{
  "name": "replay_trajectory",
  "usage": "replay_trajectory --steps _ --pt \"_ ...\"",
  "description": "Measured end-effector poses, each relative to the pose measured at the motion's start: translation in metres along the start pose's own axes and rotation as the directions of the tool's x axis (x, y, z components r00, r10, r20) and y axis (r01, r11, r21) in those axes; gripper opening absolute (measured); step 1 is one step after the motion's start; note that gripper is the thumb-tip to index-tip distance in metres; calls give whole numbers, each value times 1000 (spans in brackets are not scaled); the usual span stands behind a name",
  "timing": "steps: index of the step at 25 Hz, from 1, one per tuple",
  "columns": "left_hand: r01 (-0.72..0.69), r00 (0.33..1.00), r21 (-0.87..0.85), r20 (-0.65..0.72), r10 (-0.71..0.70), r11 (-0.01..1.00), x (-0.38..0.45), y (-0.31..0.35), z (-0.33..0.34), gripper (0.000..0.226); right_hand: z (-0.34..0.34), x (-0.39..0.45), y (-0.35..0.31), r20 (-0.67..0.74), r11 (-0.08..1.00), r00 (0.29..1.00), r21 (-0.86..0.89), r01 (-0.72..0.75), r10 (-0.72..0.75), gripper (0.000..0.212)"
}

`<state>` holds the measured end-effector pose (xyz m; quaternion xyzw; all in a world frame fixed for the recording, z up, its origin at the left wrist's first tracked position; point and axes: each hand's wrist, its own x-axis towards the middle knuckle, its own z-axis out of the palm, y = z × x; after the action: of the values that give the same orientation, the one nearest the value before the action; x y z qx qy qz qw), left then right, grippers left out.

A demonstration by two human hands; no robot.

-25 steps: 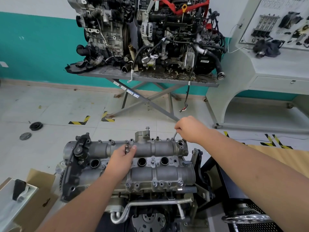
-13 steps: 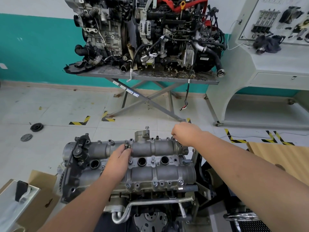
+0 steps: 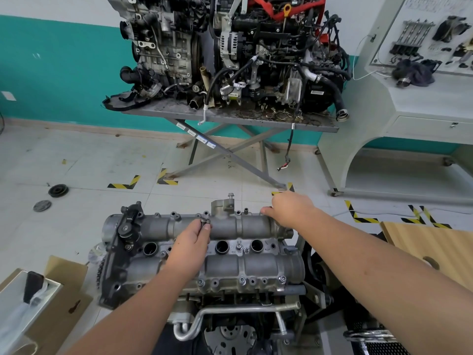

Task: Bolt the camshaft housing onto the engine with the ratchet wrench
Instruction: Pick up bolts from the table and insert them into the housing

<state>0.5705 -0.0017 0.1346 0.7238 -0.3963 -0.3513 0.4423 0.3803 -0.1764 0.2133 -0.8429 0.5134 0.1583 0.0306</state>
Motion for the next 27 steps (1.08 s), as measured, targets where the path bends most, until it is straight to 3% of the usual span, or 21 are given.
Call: replay_trajectory --steps 1,3,5,7,9,12,17,22,27 --pt "-20 1000 46 -1 20 999 -2 3 0 33 -2 -5 -4 -101 999 995 37 5 -1 50" --pt "-56 998 117 5 56 992 -6 8 0 33 -6 -15 -23 -264 936 963 318 149 -64 40" --pt "-97 995 152 22 95 984 -9 11 -1 32 -9 -28 -53 -172 759 963 593 269 -206 26" --pt "-110 994 162 25 108 981 -11 11 -1 30 1 -37 -77 -43 721 925 612 324 -379 22" --pt "-90 996 148 35 86 985 -11 10 -3 28 11 -37 -87 -37 708 924 630 318 -382 15" --pt "-73 994 108 93 63 991 -9 11 -8 27 13 -37 -91 -12 565 944 799 206 -329 11" --pt "-12 997 19 74 11 1000 -8 11 -12 31 1 -35 -92 -44 643 946 723 253 -322 17" --pt "-74 996 201 70 61 977 -9 13 -4 30 -42 -17 -40 -212 894 948 335 297 -235 33" --pt "-51 995 197 95 32 979 -9 15 -5 19 -33 -7 -38 -199 922 927 163 351 -318 41"
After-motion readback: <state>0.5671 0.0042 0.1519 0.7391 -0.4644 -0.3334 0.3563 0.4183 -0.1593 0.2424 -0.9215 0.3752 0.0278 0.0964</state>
